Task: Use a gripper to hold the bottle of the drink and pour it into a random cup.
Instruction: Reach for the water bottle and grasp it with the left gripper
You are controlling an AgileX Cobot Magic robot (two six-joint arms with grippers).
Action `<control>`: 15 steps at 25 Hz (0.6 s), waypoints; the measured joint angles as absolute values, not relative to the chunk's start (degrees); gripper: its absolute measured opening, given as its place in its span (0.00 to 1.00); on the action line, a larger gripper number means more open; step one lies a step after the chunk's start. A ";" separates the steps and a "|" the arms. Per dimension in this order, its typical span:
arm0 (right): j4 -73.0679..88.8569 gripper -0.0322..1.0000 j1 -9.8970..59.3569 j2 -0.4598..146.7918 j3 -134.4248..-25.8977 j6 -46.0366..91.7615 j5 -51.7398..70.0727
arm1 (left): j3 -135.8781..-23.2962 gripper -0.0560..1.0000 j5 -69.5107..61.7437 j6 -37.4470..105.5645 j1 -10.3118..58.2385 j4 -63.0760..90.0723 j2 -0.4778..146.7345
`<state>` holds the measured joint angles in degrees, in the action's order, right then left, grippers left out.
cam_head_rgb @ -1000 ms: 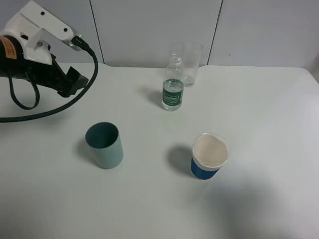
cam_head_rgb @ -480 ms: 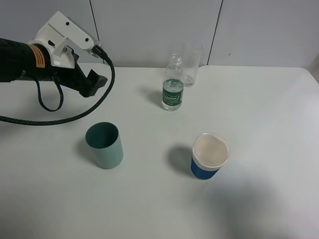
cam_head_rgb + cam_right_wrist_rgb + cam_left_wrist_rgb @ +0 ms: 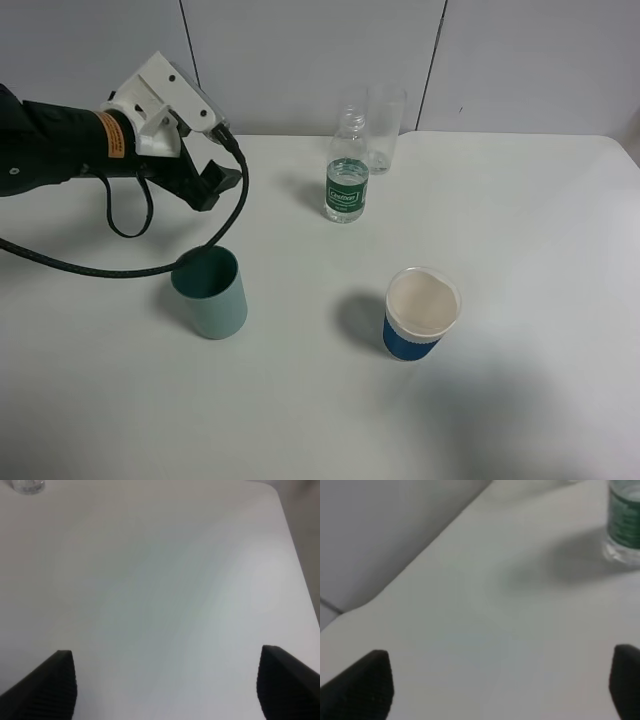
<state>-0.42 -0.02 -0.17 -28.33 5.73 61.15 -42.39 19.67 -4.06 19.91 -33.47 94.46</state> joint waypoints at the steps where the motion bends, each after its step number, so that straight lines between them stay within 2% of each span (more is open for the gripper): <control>1: -0.42 0.75 -0.02 -0.17 -28.33 5.73 61.15 | -42.69 0.86 20.63 -4.36 19.91 -34.69 95.58; 15: -0.42 0.75 -0.02 -0.17 -28.33 5.73 61.15 | -56.92 0.86 31.36 -26.52 19.91 -63.59 109.99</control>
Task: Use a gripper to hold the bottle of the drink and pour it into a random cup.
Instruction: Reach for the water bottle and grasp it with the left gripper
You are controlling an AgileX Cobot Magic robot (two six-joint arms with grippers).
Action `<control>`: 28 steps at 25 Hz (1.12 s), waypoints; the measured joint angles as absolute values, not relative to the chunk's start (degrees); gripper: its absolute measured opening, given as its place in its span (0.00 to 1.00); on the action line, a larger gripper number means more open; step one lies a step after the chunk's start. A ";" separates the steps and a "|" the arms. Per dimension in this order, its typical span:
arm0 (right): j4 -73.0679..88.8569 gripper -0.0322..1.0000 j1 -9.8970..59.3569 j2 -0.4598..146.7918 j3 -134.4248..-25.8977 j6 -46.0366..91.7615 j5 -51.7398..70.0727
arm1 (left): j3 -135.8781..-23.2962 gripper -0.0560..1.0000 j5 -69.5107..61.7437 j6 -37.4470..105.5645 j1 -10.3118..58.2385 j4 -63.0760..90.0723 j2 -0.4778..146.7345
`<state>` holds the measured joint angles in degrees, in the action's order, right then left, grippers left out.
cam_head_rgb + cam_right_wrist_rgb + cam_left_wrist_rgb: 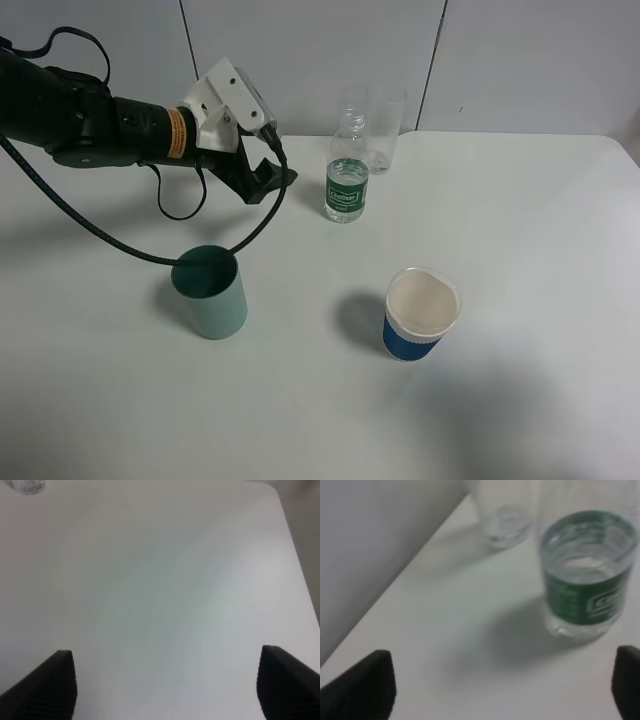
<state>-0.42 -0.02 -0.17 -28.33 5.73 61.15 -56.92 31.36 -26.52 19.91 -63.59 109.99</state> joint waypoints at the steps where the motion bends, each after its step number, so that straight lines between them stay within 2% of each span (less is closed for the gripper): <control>1: -0.42 0.75 -0.02 -0.17 -28.33 5.73 61.15 | -57.58 0.86 32.31 -26.72 19.91 -65.39 110.93; 18: -0.42 0.75 -0.02 -0.17 -28.33 5.73 61.15 | -69.67 0.86 37.74 -27.14 19.37 -75.21 122.24; 28: -0.42 0.75 -0.02 -0.17 -28.33 5.73 61.15 | -71.12 0.86 38.68 -27.14 19.49 -77.51 124.57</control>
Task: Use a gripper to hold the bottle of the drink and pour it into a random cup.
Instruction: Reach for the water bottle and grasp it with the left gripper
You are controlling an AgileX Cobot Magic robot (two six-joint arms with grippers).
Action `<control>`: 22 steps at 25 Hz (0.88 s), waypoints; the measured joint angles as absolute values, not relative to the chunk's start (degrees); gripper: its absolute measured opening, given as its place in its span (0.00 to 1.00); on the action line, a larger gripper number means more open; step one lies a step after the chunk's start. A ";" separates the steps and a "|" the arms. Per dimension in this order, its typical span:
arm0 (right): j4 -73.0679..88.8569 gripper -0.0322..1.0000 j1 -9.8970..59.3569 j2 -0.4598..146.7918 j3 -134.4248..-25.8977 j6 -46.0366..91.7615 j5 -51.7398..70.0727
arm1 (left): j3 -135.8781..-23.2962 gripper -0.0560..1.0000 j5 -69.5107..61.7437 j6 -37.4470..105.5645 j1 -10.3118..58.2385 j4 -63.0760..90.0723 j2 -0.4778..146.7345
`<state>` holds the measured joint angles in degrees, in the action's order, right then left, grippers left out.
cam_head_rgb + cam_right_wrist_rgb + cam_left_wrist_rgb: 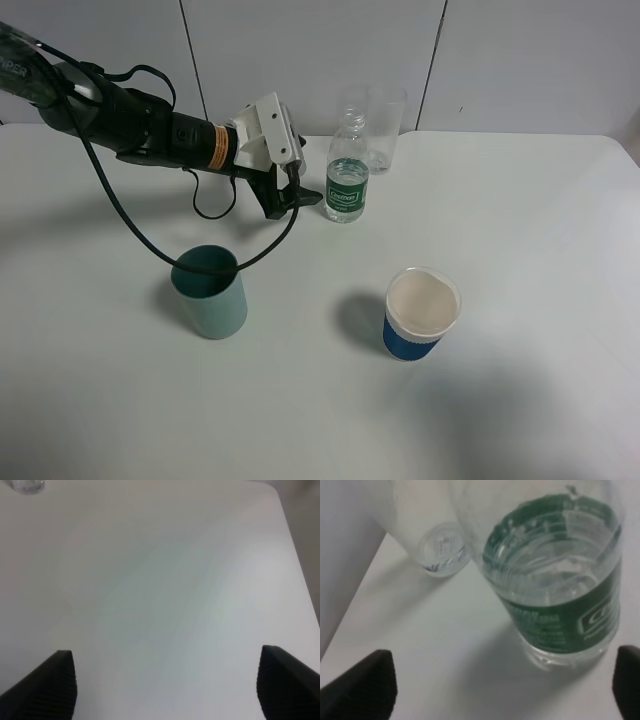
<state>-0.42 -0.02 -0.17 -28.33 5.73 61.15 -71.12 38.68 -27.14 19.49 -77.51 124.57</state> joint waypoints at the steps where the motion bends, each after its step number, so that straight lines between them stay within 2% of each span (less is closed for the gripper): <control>1: -0.42 0.75 -0.02 -0.17 -28.33 5.73 61.15 | -71.12 0.86 38.80 -27.14 19.75 -77.51 124.57; 22: -0.42 0.75 -0.02 -0.17 -28.33 5.73 61.15 | -71.12 0.86 42.54 -27.36 22.34 -74.56 126.37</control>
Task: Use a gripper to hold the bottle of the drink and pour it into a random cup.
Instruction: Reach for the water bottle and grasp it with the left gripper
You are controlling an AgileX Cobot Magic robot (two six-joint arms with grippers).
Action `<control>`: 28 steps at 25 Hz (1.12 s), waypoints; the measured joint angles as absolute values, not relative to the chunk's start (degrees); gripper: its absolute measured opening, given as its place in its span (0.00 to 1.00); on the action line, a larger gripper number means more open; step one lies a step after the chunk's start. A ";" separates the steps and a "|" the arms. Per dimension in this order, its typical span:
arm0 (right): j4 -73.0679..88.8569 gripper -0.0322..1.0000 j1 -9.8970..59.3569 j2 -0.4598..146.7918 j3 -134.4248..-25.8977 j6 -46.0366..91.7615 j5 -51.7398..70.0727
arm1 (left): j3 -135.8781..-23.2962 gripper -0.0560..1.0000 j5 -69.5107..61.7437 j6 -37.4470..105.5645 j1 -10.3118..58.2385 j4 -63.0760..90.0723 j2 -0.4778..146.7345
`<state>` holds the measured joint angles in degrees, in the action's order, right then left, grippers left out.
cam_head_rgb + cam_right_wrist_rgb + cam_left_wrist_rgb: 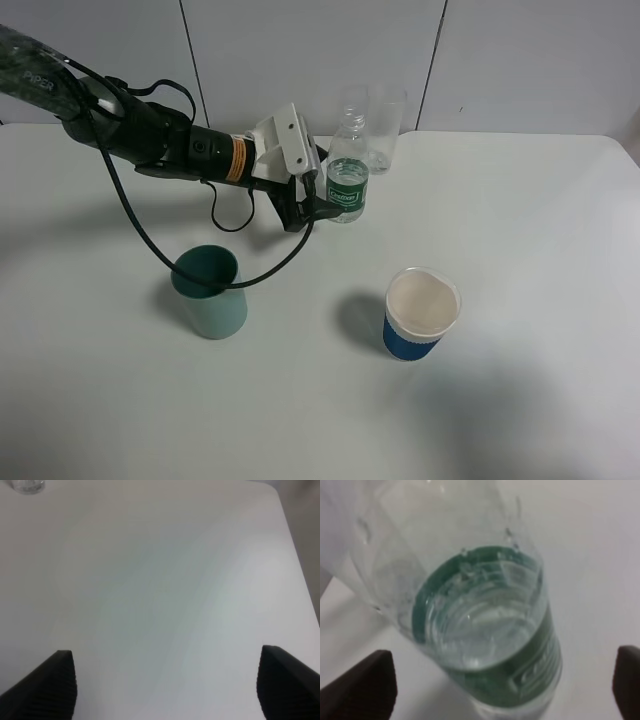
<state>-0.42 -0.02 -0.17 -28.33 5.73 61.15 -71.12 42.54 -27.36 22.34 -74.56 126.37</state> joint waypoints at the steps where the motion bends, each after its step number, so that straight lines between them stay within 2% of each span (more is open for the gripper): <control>1: -0.42 0.75 -0.02 -0.17 -28.33 5.73 61.15 | -71.12 0.86 42.97 -27.36 22.55 -73.85 126.37; 7: -0.42 0.75 -0.02 -0.17 -28.33 5.73 61.15 | -71.31 0.86 43.80 -27.36 23.17 -70.18 126.49; 17: -0.42 0.75 -0.02 -0.17 -28.33 5.73 61.15 | -77.65 0.86 44.88 -31.59 24.01 -68.28 131.13; 28: -0.42 0.75 -0.02 -0.17 -28.33 5.73 61.15 | -77.79 0.86 45.28 -31.95 24.88 -65.23 133.61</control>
<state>-0.42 -0.02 -0.17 -28.33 5.73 61.15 -77.79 45.28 -31.95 24.88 -65.23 133.61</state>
